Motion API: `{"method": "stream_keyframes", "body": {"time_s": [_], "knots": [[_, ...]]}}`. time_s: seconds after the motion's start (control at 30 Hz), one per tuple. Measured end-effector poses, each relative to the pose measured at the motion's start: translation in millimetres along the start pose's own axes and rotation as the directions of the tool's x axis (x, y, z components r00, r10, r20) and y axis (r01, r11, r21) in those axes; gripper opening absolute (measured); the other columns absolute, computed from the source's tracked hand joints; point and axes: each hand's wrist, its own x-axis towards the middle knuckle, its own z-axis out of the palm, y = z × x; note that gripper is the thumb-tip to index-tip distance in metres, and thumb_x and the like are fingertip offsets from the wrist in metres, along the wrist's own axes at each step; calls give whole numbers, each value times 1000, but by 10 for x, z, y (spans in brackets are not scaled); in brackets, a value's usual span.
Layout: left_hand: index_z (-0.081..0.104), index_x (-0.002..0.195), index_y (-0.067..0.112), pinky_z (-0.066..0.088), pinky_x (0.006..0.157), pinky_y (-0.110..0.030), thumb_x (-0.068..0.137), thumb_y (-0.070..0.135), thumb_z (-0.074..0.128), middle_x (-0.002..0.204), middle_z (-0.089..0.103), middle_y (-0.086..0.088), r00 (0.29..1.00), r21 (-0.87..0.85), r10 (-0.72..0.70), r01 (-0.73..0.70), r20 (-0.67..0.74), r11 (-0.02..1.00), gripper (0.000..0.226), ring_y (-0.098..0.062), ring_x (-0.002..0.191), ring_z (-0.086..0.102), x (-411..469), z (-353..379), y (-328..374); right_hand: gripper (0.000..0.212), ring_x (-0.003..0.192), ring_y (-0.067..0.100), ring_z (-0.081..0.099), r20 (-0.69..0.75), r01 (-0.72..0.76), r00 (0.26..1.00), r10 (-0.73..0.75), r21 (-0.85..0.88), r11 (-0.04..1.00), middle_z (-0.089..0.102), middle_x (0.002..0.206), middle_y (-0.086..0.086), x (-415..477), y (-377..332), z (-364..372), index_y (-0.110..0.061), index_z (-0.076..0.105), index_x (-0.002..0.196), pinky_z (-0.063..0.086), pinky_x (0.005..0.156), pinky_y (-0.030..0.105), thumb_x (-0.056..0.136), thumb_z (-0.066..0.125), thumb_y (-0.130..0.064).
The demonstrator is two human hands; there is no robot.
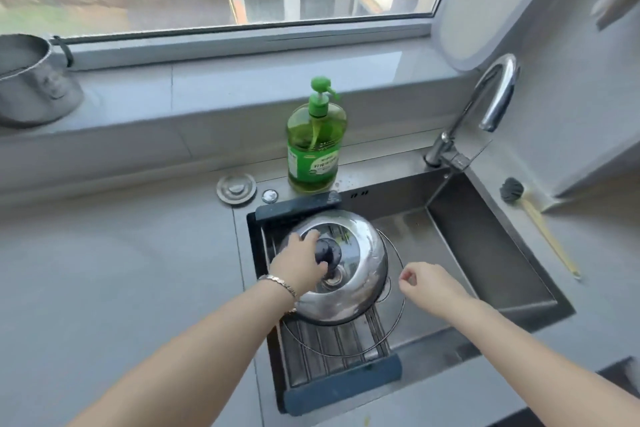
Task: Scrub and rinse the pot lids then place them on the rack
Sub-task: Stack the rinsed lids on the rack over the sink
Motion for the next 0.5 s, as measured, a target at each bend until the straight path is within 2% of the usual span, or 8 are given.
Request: {"method": "stream_keyframes", "body": {"time_s": [0.13,0.27,0.4,0.5], "knots": [[36,137,23,45,87,-33,92,30,52,135,37,-14,996,2,-75,75,44,997,48,-33,108,55,308,201,188,10,92,20,59,50,25,998,-25,1,1000,63,101,-3,174,306,-7,-30,55,88,40,69,25,90,46,-27],[46,122,12,45,80,-33,91,22,52,121,43,-15,997,-6,-73,73,2,997,33,-32,84,54,417,276,199,10,93,22,60,73,35,997,-37,30,999,63,96,-2,290,501,32,-30,54,84,43,73,26,88,47,-26],[45,120,14,44,71,-32,88,20,53,116,43,-15,995,53,-100,101,-15,993,34,-29,73,49,439,333,197,11,93,23,61,74,18,997,-23,68,998,64,93,-2,339,590,61,-31,56,82,45,78,27,87,48,-26],[45,122,16,46,75,-34,86,19,56,118,46,-15,996,90,-83,80,30,993,38,-29,76,49,472,328,188,11,93,22,61,83,13,996,-21,87,996,67,99,-2,377,604,81,-31,56,81,48,81,28,87,48,-26]]}}
